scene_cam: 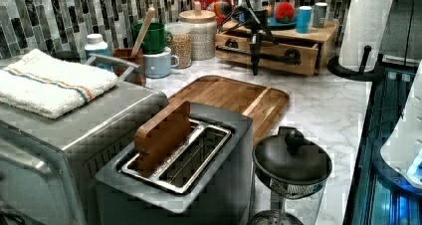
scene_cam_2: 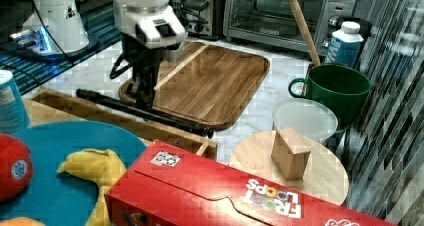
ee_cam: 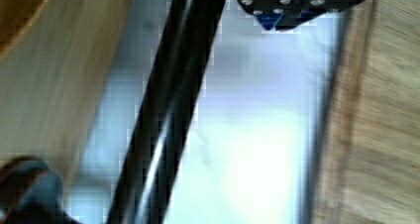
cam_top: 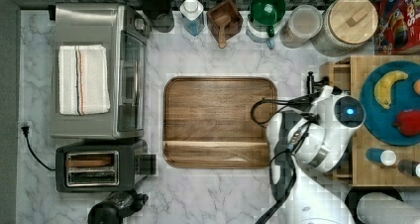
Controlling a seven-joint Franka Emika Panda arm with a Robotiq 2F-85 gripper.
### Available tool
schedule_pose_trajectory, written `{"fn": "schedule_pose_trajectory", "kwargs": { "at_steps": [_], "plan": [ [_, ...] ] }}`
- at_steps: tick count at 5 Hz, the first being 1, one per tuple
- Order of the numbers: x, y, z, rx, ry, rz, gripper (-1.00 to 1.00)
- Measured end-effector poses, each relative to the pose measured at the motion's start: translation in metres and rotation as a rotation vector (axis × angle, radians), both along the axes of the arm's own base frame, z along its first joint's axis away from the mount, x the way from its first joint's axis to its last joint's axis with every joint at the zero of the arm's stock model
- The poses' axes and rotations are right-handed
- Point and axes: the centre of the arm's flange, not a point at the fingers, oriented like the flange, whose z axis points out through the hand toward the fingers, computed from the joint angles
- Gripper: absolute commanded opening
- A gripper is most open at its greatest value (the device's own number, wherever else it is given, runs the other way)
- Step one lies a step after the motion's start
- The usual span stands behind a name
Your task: Close the drawer.
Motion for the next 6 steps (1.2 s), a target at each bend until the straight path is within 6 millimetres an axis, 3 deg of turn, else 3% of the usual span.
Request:
{"fn": "schedule_pose_trajectory", "kwargs": {
  "at_steps": [2,6],
  "plan": [
    [0.0,-0.045,0.004,-0.001,0.003,-0.029,-1.0],
    [0.012,-0.059,0.009,0.005,0.042,-0.025,-1.0]
  ]
}}
